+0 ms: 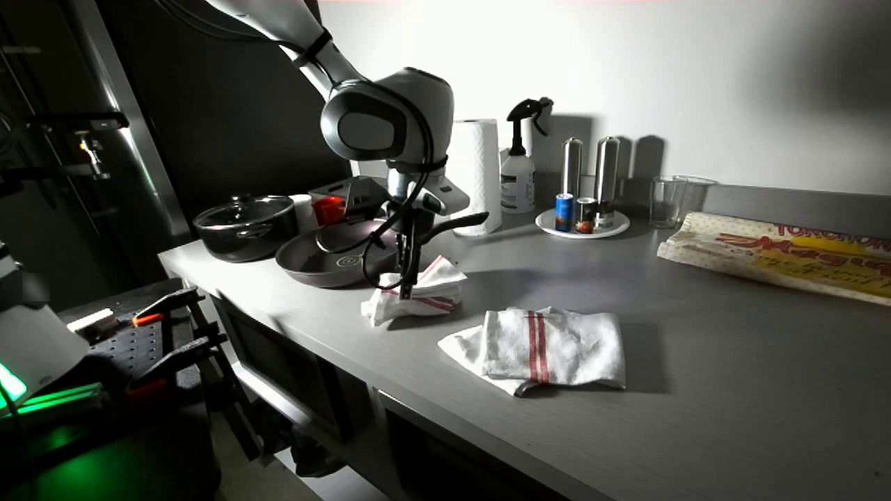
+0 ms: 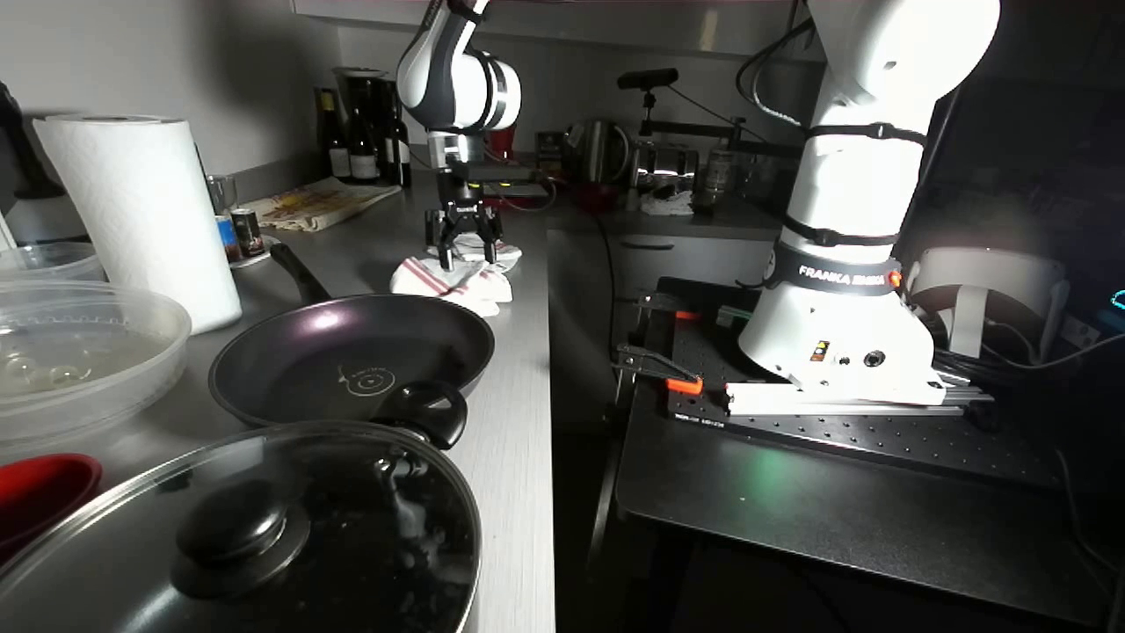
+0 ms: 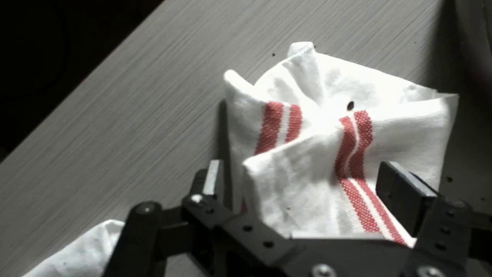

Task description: Clean the pan

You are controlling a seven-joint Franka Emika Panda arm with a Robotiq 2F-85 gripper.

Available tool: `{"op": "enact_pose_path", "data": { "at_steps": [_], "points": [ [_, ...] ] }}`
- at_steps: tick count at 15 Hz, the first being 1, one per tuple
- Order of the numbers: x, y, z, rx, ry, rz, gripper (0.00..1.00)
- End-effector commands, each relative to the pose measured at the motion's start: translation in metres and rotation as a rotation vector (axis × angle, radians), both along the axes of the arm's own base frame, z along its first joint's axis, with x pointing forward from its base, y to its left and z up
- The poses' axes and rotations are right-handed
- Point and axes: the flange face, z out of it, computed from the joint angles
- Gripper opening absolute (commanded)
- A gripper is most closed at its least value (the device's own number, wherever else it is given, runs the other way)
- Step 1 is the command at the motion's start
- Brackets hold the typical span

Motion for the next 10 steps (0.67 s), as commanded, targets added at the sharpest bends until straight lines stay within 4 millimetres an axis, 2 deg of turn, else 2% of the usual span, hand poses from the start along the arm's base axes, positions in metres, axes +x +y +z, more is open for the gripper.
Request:
{"op": "enact_pose_path", "data": {
  "at_steps": [1,3,10],
  "points": [
    [-0.004,-0.009,0.016,-0.044,0.013,-0.031,1.0],
    [-0.002,-0.009,0.013,-0.036,0.01,-0.027,1.0],
    [0.005,0.013,-0.015,0.05,0.007,-0.009,1.0]
  ]
}}
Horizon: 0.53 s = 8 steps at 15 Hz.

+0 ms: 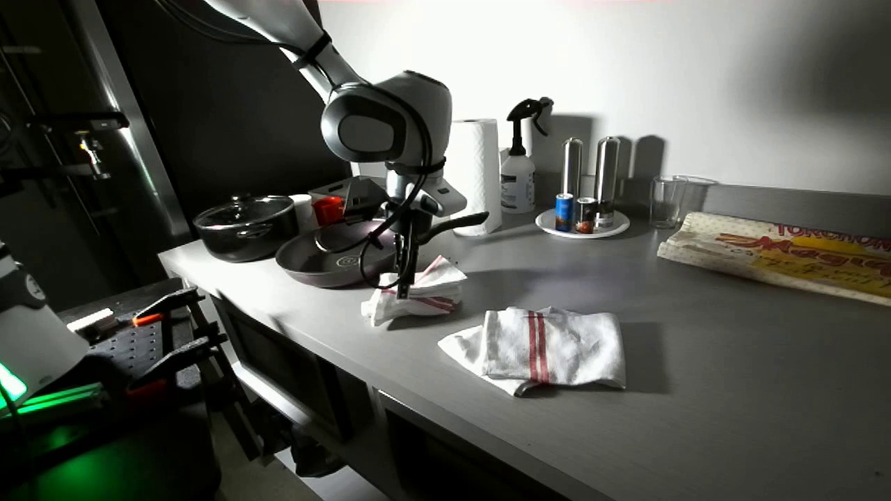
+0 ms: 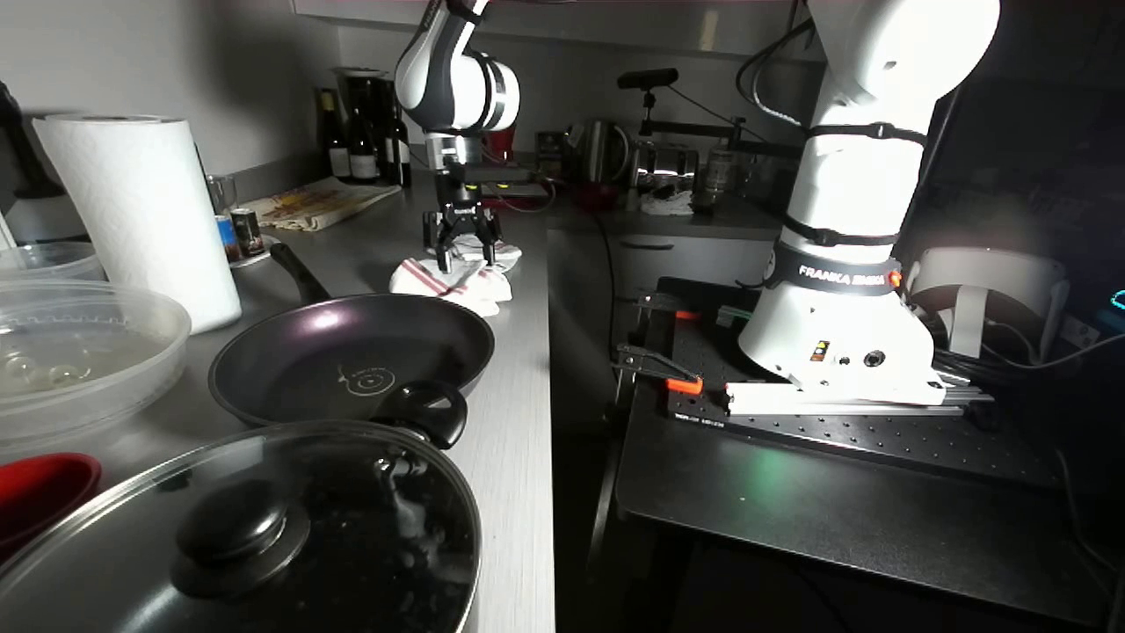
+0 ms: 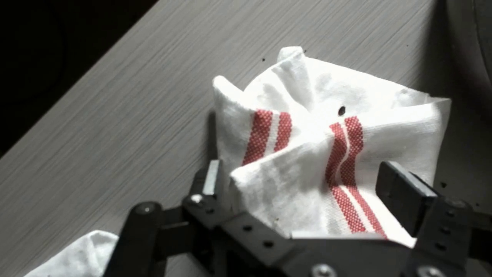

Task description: Clean the pan

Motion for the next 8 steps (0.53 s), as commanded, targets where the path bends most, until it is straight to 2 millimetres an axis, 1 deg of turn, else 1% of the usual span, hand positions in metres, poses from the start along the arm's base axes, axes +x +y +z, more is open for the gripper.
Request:
{"op": "enact_pose_path", "data": {
  "at_steps": [1,4,8],
  "points": [
    [0.002,0.005,-0.015,0.05,0.005,-0.009,1.0],
    [-0.002,0.005,-0.024,0.07,0.011,-0.028,1.0],
    [-0.002,0.006,-0.033,0.095,0.018,-0.032,1.0]
  ]
}}
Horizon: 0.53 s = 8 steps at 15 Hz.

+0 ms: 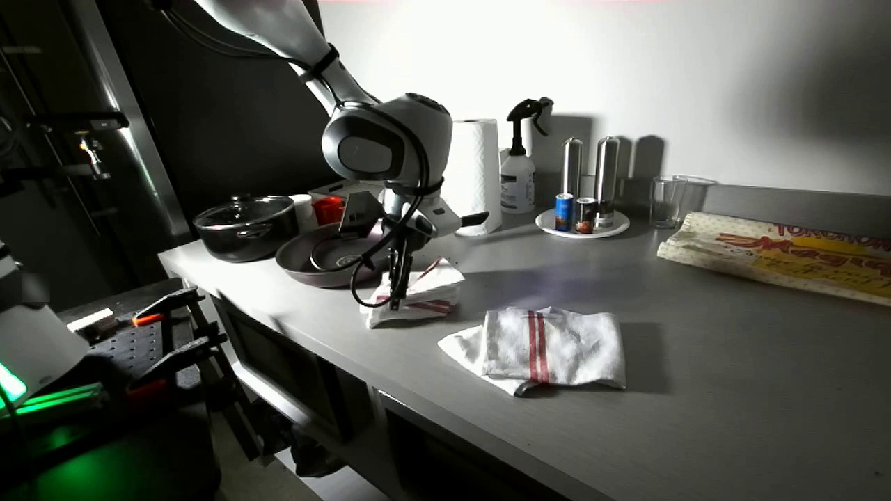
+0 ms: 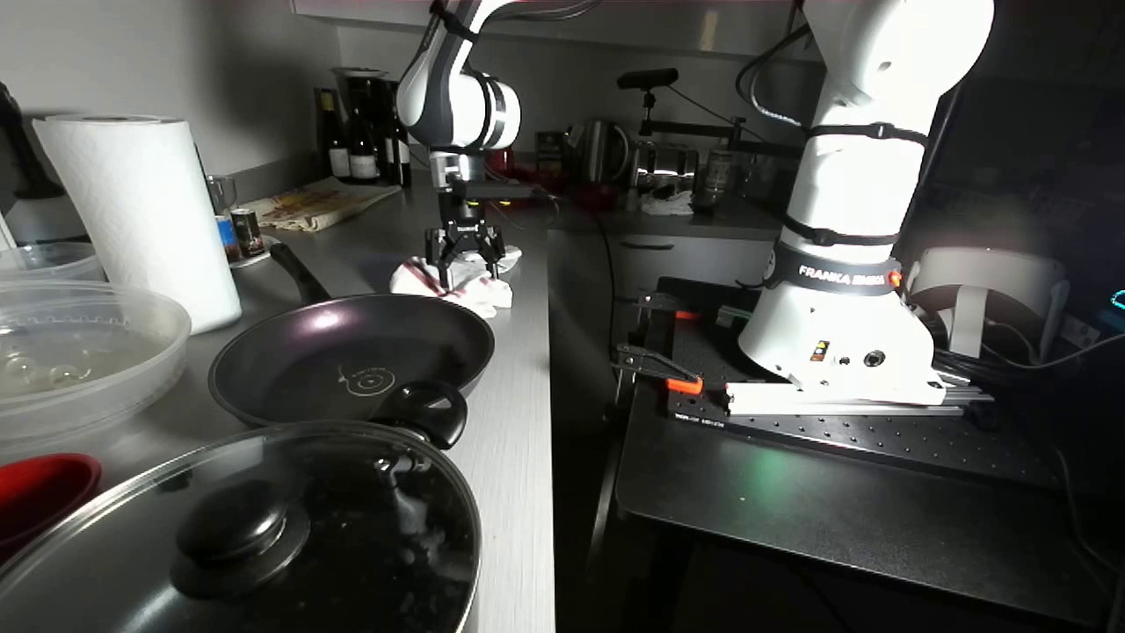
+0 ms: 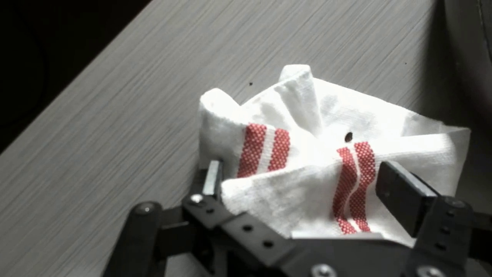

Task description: Clean the pan

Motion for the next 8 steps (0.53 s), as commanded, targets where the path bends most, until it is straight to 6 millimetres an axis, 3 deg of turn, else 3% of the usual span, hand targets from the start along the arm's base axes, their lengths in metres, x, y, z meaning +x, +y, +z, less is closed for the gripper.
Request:
{"op": "enact_pose_path", "data": {
  "at_steps": [1,2,3,5,8],
  "points": [
    [0.0066,0.0023,-0.0075,0.04,-0.008,0.002,1.0],
    [0.0071,0.0028,-0.0085,0.041,-0.007,0.003,1.0],
    [0.0081,0.0029,-0.0081,0.039,-0.009,0.004,0.75],
    [0.0103,0.0041,-0.0076,0.038,-0.012,0.008,0.68],
    [0.0134,0.0047,-0.0056,0.034,-0.018,0.01,0.43]
  ]
}}
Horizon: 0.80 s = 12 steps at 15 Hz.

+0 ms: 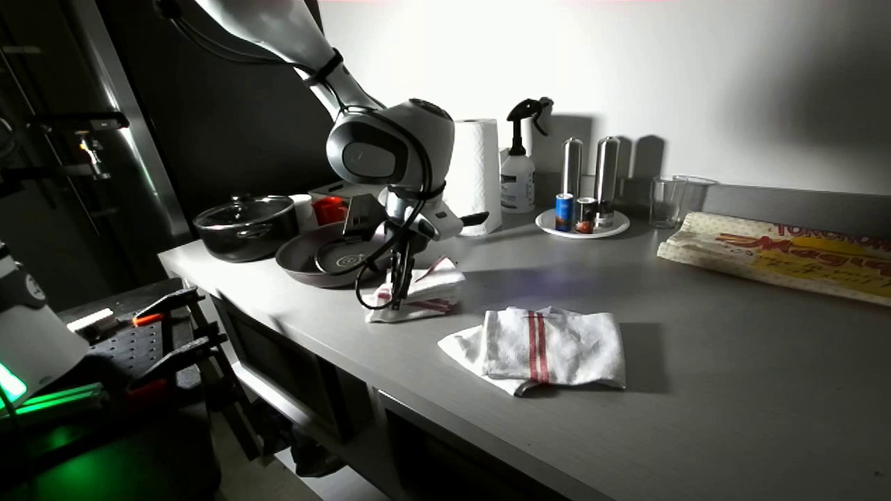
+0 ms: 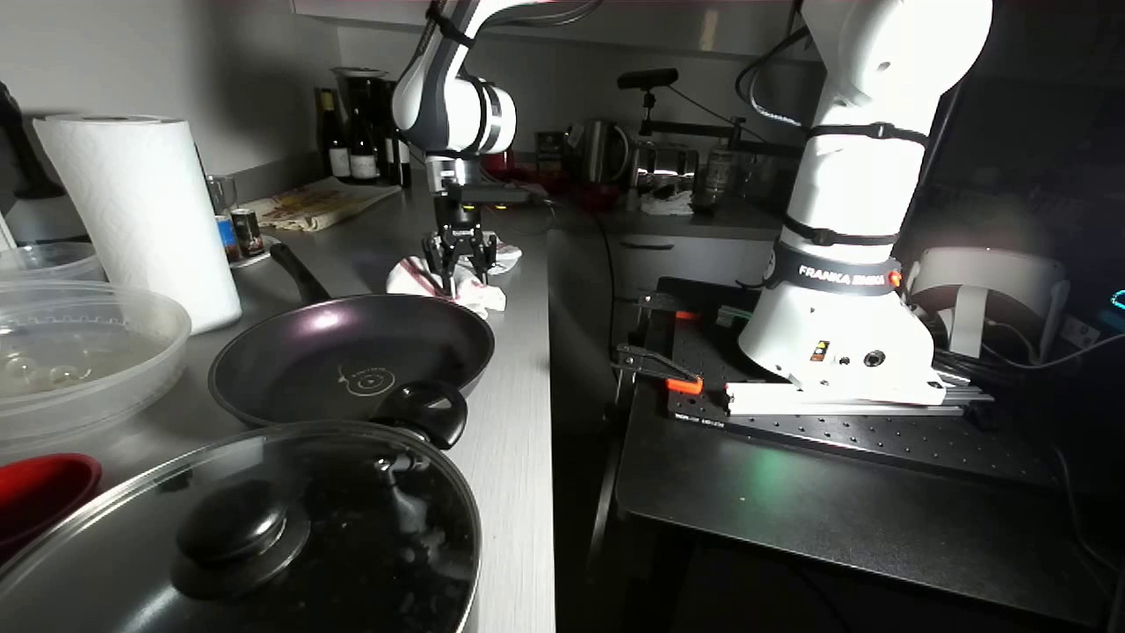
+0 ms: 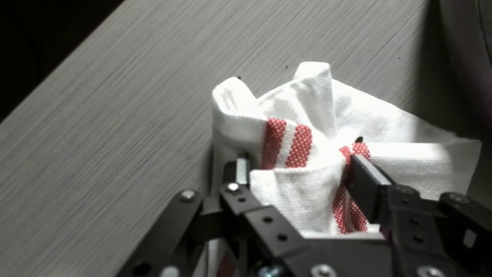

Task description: Clean the pan

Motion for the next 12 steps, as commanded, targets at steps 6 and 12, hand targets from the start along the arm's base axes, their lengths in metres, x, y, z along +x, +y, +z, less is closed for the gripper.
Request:
{"op": "enact_pose_path", "data": {
  "at_steps": [6,12],
  "points": [
    [0.015,0.004,0.011,0.011,-0.042,0.02,0.01],
    [0.024,0.016,0.05,-0.027,-0.126,0.102,0.04]
  ]
}}
